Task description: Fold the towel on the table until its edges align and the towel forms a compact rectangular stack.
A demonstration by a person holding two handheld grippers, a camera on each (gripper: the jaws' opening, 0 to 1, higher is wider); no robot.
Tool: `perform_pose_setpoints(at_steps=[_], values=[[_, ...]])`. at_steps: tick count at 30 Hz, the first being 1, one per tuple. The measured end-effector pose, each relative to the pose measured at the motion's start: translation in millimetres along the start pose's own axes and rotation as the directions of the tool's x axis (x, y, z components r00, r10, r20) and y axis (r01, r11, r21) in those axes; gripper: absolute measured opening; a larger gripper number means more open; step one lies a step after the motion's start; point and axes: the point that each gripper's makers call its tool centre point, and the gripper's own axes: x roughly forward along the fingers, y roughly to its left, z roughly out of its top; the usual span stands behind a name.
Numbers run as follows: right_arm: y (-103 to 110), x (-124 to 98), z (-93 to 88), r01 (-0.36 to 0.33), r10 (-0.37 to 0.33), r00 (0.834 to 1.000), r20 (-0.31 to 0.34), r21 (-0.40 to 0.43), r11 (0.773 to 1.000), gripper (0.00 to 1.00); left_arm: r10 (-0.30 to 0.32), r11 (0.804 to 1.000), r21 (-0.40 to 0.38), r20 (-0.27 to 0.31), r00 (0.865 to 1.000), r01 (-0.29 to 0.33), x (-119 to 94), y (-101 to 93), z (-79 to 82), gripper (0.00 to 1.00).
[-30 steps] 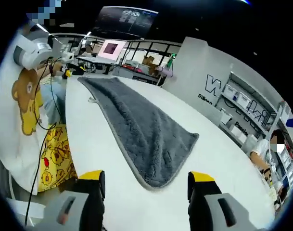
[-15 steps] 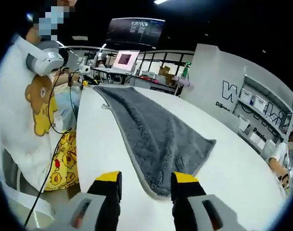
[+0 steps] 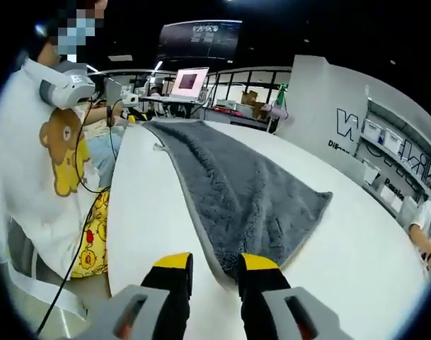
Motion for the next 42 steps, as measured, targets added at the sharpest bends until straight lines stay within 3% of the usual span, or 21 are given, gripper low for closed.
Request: perform_pose_setpoints(at_steps=[14,26,35,42], values=[[-2,5,-7.2,-0.014,0.015,1.000,-0.015,0.041,0.999,0.23,0.029,0.998,-0.055,-0.018,0.999,-0.030,-1,16.2,-12.1,0.24],[-7,8,-11.5,-0.028,0.030,0.999,-0.022,0.091,0.995,0.22,0.053,0.999,-0.012,-0.052,0.997,-0.053,0,16.0,-12.9,0.21],[-11,8,-13.8,-0.026,0.029,0.999,-0.015,0.149,0.989,0.13,0.091,0.996,-0.013,-0.060,0.994,-0.092,1,15.1,-11.6,0.20],[-15,8,-14.2,-0.003,0.004,1.000,-0.006,0.153,0.988,0.06,0.123,0.992,-0.011,-0.071,0.990,-0.124,2,21.8,-11.3,0.11]])
